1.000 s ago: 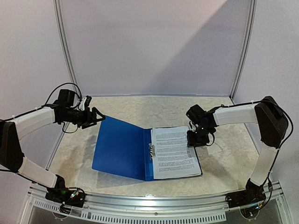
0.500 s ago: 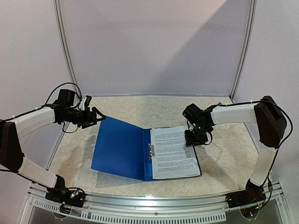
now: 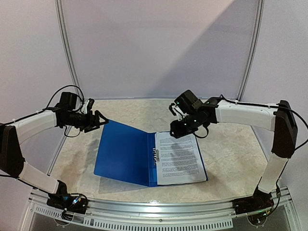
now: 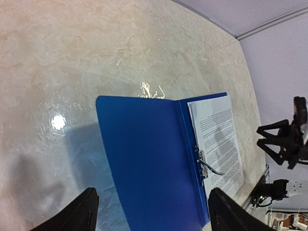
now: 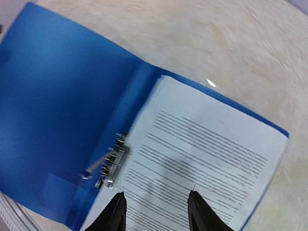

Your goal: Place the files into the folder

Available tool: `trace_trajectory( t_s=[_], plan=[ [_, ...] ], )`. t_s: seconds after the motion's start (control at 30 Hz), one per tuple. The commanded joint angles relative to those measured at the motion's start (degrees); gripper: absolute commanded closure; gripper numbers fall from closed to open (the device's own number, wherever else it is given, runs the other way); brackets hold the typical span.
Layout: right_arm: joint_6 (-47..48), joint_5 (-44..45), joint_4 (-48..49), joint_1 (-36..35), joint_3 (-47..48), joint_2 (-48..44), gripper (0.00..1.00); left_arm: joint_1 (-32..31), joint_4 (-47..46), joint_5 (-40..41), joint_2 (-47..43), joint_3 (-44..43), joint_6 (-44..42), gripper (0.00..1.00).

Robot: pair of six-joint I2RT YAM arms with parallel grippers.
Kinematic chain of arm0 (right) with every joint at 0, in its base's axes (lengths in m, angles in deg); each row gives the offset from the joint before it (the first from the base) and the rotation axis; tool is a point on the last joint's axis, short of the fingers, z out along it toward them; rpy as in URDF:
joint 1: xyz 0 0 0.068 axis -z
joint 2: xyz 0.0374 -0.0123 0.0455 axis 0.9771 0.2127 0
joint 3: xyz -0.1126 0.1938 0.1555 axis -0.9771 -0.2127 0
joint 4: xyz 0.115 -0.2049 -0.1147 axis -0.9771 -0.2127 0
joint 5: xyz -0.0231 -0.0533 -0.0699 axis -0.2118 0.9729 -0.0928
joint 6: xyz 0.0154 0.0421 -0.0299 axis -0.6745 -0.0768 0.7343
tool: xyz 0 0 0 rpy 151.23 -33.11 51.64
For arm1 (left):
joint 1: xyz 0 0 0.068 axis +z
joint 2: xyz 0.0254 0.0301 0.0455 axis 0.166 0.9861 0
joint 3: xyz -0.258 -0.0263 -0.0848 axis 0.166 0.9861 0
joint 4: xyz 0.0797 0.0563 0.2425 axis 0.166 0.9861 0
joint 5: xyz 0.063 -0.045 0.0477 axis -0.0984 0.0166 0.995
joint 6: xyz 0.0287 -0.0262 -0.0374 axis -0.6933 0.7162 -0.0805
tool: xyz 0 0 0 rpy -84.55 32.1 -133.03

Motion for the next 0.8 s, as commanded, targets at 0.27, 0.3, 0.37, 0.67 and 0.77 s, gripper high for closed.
trace_trajectory(
  t_s=[0.27, 0.3, 0.37, 0.67, 0.77],
  plan=[
    [41.6, -10.9, 19.6, -9.9, -1.8, 3.7, 0.46, -0.1, -0.7, 0.0, -0.6, 0.2, -0.7, 0.20],
    [45.0, -11.0, 18.8, -9.9, -1.5, 4.5, 0.46, -0.1, -0.7, 0.0, -0.5, 0.2, -0.8, 0.20],
    [49.2, -12.0, 16.9, -9.9, -1.0, 5.6, 0.46, 0.0, -0.7, 0.0, -0.3, 0.2, -0.8, 0.20],
    [66.6, -14.2, 15.1, -8.8, -2.6, 6.4, 0.60, 0.1, -0.4, -0.8, 0.8, -0.4, -0.6, 0.20],
    [65.1, -14.7, 12.4, -7.7, -1.0, 7.8, 0.62, 0.1, -0.4, -0.8, 1.1, -0.3, -0.6, 0.20]
  ],
)
